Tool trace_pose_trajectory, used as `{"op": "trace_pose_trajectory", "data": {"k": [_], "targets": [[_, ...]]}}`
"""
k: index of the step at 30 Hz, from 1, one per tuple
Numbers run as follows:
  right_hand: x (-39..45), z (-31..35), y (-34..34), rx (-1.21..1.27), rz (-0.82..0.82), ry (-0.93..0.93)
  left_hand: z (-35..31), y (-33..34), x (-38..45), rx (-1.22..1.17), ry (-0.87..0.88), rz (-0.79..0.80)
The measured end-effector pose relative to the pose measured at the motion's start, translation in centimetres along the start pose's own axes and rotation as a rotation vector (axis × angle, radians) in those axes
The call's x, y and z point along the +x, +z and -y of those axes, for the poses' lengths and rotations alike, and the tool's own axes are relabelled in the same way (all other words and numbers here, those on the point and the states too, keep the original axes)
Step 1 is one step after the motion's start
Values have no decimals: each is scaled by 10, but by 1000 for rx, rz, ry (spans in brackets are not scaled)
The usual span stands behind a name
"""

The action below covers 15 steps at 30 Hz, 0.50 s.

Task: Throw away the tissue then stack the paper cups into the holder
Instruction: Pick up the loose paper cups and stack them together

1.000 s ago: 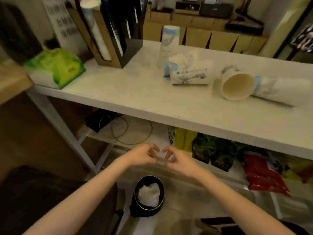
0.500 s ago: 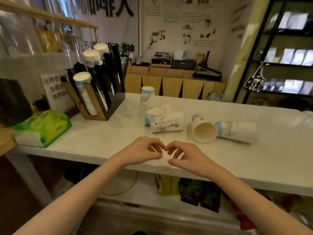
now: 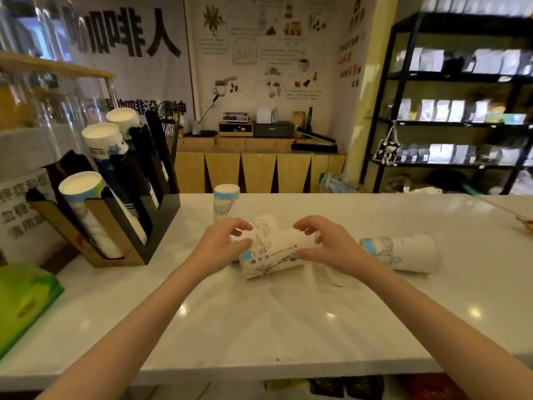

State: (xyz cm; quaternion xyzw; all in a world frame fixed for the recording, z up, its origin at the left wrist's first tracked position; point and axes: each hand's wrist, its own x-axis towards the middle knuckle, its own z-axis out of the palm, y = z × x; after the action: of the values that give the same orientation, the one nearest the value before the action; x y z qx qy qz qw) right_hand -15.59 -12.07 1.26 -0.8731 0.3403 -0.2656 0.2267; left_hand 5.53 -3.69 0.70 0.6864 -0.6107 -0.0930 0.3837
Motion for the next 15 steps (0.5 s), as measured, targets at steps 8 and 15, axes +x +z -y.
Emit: {"op": "trace_pose_trajectory", "data": {"k": [8,15], "targets": [[54,-21,-16,-83,269,114,27,14,30,37,-68,50],[84,-39,-8,-195,544,153,41,24,44,130,-161,64]]}}
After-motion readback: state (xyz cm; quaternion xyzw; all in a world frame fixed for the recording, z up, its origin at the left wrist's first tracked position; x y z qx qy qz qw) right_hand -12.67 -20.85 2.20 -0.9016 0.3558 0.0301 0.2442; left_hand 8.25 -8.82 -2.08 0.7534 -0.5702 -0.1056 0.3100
